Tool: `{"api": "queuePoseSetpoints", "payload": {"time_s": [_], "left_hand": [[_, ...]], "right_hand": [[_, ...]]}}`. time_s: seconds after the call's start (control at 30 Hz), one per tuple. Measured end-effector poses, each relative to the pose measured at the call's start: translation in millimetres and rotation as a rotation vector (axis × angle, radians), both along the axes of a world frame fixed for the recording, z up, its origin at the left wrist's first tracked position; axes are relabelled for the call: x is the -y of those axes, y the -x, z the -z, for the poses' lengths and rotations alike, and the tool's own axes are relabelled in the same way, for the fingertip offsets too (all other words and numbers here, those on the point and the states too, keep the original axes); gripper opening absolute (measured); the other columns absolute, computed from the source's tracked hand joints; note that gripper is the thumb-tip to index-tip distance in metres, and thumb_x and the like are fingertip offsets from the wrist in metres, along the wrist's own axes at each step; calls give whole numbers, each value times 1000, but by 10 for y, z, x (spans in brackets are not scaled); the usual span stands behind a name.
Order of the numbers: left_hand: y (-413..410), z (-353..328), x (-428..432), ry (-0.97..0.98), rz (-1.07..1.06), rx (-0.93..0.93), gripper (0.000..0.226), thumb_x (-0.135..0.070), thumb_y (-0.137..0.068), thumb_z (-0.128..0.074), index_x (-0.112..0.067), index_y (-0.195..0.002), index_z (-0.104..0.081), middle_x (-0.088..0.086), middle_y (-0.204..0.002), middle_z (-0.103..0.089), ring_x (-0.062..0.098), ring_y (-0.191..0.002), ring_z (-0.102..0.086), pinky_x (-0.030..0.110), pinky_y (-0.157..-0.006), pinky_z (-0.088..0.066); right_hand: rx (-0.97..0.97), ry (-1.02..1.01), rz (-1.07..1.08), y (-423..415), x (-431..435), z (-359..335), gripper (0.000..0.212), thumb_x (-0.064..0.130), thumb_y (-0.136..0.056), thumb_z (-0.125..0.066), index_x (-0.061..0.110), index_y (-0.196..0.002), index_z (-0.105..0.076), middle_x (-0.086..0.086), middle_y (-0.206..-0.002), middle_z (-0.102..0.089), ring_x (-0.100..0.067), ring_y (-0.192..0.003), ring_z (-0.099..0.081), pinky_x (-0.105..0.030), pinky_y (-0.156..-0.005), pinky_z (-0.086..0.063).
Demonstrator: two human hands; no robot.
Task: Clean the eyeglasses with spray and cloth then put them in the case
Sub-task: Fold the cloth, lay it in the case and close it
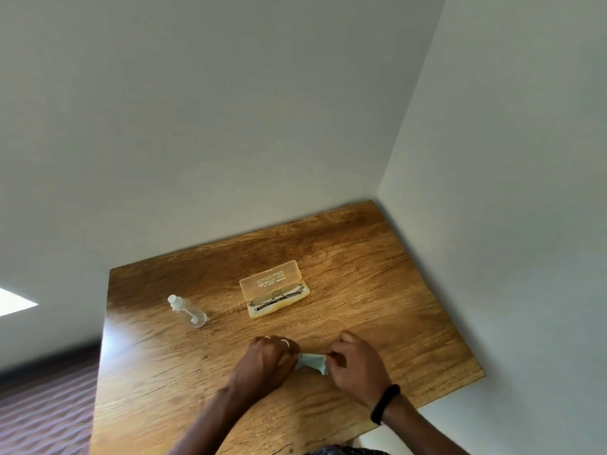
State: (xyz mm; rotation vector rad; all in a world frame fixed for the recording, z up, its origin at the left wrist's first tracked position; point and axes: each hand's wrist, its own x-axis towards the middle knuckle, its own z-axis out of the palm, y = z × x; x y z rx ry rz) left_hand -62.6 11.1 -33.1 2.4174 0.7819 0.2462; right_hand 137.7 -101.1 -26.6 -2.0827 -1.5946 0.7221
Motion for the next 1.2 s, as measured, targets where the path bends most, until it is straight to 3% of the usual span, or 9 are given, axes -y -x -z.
{"api": "queuePoseSetpoints", "payload": {"time_s": [0.13, 0.27, 0.37, 0.5, 0.63, 0.73, 0.87, 1.2], "left_hand": [[64, -156, -70, 18, -83, 42, 23, -34, -97, -50, -26, -108, -70, -12, -100, -71, -1, -87, -63, 20, -75, -55], [41, -340, -364, -135, -192, 52, 18, -23, -95, -59, -18, -107, -72, -6, -96, -72, 2, -80, -66, 11, -70, -51], [0, -399, -727, -303, -241, 25, 19, -12, -91, -68, -14, -109, -71, 0, -96, -73, 10, -78, -68, 20, -67, -55], [-50, -361, -1044, -381, -315, -110, 32, -10, -84, -75, -18, -114, -68, 0, -103, -70, 19, -84, -66, 30, -69, -55], [-84, -213, -940, -407, -274, -174, 32, -9, -78, -79, -17, -107, -69, 1, -97, -70, 18, -81, -65, 28, -72, -53], [-87, -43, -780, -381, -286, -185, 25, -14, -82, -75, -20, -106, -68, 0, -105, -69, 18, -89, -65, 32, -82, -51], [-109, 70, -592, -377, -310, -183, 21, -18, -82, -75, -23, -102, -70, -4, -106, -67, 17, -93, -64, 33, -79, -52], [-19, 198, -459, -330, -385, -134, 35, -26, -80, -78, -20, -113, -69, 2, -120, -65, 21, -108, -63, 36, -86, -54]], "right_hand": [[-11, 49, -203, -171, -377, -187, 13, 30, -86, -66, 21, -93, -73, 10, -93, -60, -4, -84, -58, -28, -73, -54], [74, -18, -341, -226, -989, -443, 12, 30, -90, -65, 23, -97, -72, 13, -93, -58, -4, -83, -53, -25, -72, -50], [174, -161, -397, -222, -1485, -569, 14, 29, -93, -61, 22, -97, -72, 9, -94, -63, -9, -80, -55, -26, -69, -46], [441, -348, -550, -239, -1935, -484, 21, 28, -94, -52, 19, -95, -70, 2, -93, -65, -20, -82, -58, -36, -70, -48], [571, -404, -666, -289, -1888, -218, 8, 21, -88, -65, 18, -92, -72, -1, -91, -66, -21, -84, -60, -41, -78, -49], [594, -407, -698, -340, -1729, -25, 9, 20, -87, -63, 19, -91, -71, -2, -95, -65, -22, -88, -59, -41, -81, -47], [595, -405, -697, -356, -1577, 110, 14, 24, -88, -58, 20, -92, -71, -1, -96, -65, -21, -88, -58, -39, -80, -44], [560, -396, -647, -337, -1520, 185, 9, 20, -84, -63, 20, -91, -69, 1, -96, -62, -20, -86, -56, -37, -78, -42]]}}
